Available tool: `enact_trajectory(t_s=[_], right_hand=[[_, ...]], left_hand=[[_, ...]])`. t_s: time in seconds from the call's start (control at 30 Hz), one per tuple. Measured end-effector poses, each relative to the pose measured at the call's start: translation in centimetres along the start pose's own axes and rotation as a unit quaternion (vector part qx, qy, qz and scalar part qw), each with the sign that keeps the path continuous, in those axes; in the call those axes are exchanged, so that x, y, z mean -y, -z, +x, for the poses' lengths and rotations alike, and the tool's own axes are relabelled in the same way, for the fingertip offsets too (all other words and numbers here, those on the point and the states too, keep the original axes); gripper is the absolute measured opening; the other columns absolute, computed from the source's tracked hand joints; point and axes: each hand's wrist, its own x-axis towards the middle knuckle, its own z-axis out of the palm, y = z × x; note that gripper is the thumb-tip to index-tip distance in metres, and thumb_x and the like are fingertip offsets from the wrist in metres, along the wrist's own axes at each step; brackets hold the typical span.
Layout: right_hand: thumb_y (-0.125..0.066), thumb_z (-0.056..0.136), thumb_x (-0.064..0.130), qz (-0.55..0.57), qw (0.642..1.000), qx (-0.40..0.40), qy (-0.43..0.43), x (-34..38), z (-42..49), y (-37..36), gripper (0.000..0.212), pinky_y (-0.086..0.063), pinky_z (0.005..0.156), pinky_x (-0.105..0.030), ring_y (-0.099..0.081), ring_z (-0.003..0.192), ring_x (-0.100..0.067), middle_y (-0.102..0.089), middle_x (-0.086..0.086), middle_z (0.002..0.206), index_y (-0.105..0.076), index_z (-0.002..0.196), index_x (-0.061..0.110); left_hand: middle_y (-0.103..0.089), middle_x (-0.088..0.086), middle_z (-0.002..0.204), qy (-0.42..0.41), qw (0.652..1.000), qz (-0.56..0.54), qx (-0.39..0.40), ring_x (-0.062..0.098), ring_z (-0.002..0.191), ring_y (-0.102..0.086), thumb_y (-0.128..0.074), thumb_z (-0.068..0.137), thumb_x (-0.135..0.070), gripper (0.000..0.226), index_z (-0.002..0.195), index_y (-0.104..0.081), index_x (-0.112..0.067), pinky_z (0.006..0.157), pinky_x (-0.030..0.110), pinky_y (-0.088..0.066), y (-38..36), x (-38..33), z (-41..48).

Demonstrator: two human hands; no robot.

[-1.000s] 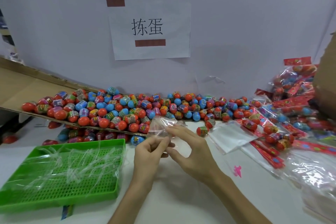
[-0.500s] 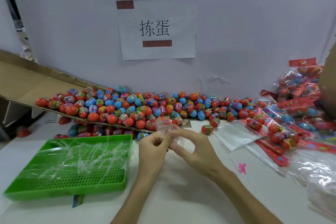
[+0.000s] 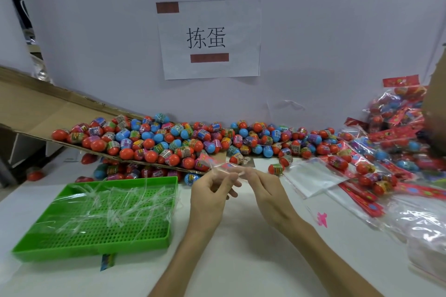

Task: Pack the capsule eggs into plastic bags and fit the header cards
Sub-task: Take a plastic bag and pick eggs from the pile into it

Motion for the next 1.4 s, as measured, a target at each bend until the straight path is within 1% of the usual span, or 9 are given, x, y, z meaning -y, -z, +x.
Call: enact_trajectory(t_s=[0.2,0.33,0.47,0.6,0.73,0.8,0.9,1.2,1.4], right_hand=[[-0.033,0.100,0.059,0.030,0.999,0.006,-0.024,0.5,-0.2,-0.2,0.051,-0.046,0.089,-0.009,-0.064,0.110,0.007,-0.071,0.031,0.105,-0.075,0.115,0.034],[-0.027,0.100,0.059,0.055,0.998,0.001,-0.031,1.1,-0.1,0.0,0.051,-0.040,0.085,0.000,-0.065,0.110,0.005,-0.074,0.028,0.106,-0.074,0.109,0.043],[-0.025,0.099,0.062,0.047,0.999,-0.001,-0.027,1.1,-0.1,0.3,0.057,-0.039,0.097,-0.015,-0.060,0.118,0.002,-0.072,0.019,0.120,-0.072,0.123,0.040],[-0.055,0.101,0.039,-0.030,0.997,-0.023,0.070,1.2,-0.2,0.3,0.036,-0.053,0.087,-0.018,-0.068,0.104,-0.003,-0.072,0.023,0.110,-0.058,0.137,0.038],[-0.074,0.090,0.014,-0.067,0.988,-0.054,0.128,0.8,-0.2,0.3,0.045,-0.056,0.073,-0.018,-0.070,0.087,-0.007,-0.070,0.021,0.099,-0.061,0.126,0.038],[-0.077,0.088,0.013,-0.070,0.986,-0.070,0.131,0.7,-0.1,0.5,0.039,-0.052,0.065,-0.013,-0.070,0.080,-0.006,-0.070,0.022,0.096,-0.067,0.120,0.032],[-0.079,0.086,0.008,-0.097,0.977,-0.115,0.149,0.8,-0.1,0.6,0.022,-0.046,0.057,-0.009,-0.065,0.070,-0.005,-0.067,0.030,0.082,-0.073,0.099,0.025],[-0.077,0.075,-0.001,-0.136,0.963,-0.166,0.164,0.9,-0.6,0.2,0.040,-0.042,0.053,-0.009,-0.056,0.059,-0.011,-0.047,0.021,0.060,-0.061,0.101,0.024],[-0.073,0.093,0.019,-0.049,0.987,-0.123,0.096,1.5,-0.7,-0.2,0.034,-0.049,0.055,-0.013,-0.067,0.064,-0.006,-0.071,0.017,0.098,-0.069,0.126,0.026]], left_hand=[[-0.075,0.002,0.070,0.001,1.000,0.005,-0.011,0.013,0.059,-0.067,-0.072,0.085,-0.042,0.019,0.071,-0.079,-0.031,0.057,0.017,-0.049,0.1,-0.3,0.2],[-0.074,0.000,0.069,-0.014,1.000,0.027,0.008,0.013,0.059,-0.066,-0.075,0.080,-0.046,0.021,0.071,-0.076,-0.027,0.059,0.018,-0.049,0.1,-0.4,0.1],[-0.073,0.003,0.067,-0.011,0.999,0.048,0.010,0.012,0.059,-0.067,-0.075,0.092,-0.032,0.028,0.065,-0.071,-0.026,0.058,0.016,-0.050,-0.3,-0.3,0.0],[-0.068,0.002,0.061,-0.023,0.995,0.087,-0.030,0.018,0.058,-0.066,-0.068,0.098,-0.016,0.039,0.060,-0.065,-0.023,0.058,0.034,-0.055,-0.1,0.0,0.0],[-0.054,-0.005,0.053,-0.099,0.968,0.232,-0.006,0.014,0.053,-0.052,-0.057,0.090,-0.041,0.034,0.060,-0.050,-0.026,0.051,0.035,-0.043,-0.2,0.2,-0.6],[-0.044,-0.009,0.051,-0.149,0.937,0.315,0.009,0.012,0.053,-0.047,-0.057,0.088,-0.038,0.036,0.060,-0.036,-0.033,0.049,0.020,-0.031,-0.2,0.3,-0.7],[-0.036,-0.008,0.049,-0.158,0.907,0.389,0.007,0.016,0.051,-0.041,-0.063,0.083,-0.030,0.039,0.061,-0.031,-0.028,0.047,0.024,-0.027,-0.4,0.6,-0.9],[-0.025,-0.005,0.052,-0.126,0.934,0.330,-0.055,0.017,0.050,-0.023,-0.068,0.076,0.000,0.050,0.064,-0.027,-0.026,0.046,0.033,-0.025,-0.2,0.5,-0.8],[-0.037,-0.009,0.054,-0.225,0.910,0.349,0.007,0.016,0.050,-0.035,-0.067,0.080,-0.012,0.034,0.073,-0.036,-0.025,0.043,0.038,-0.038,-0.8,0.8,-1.3]])
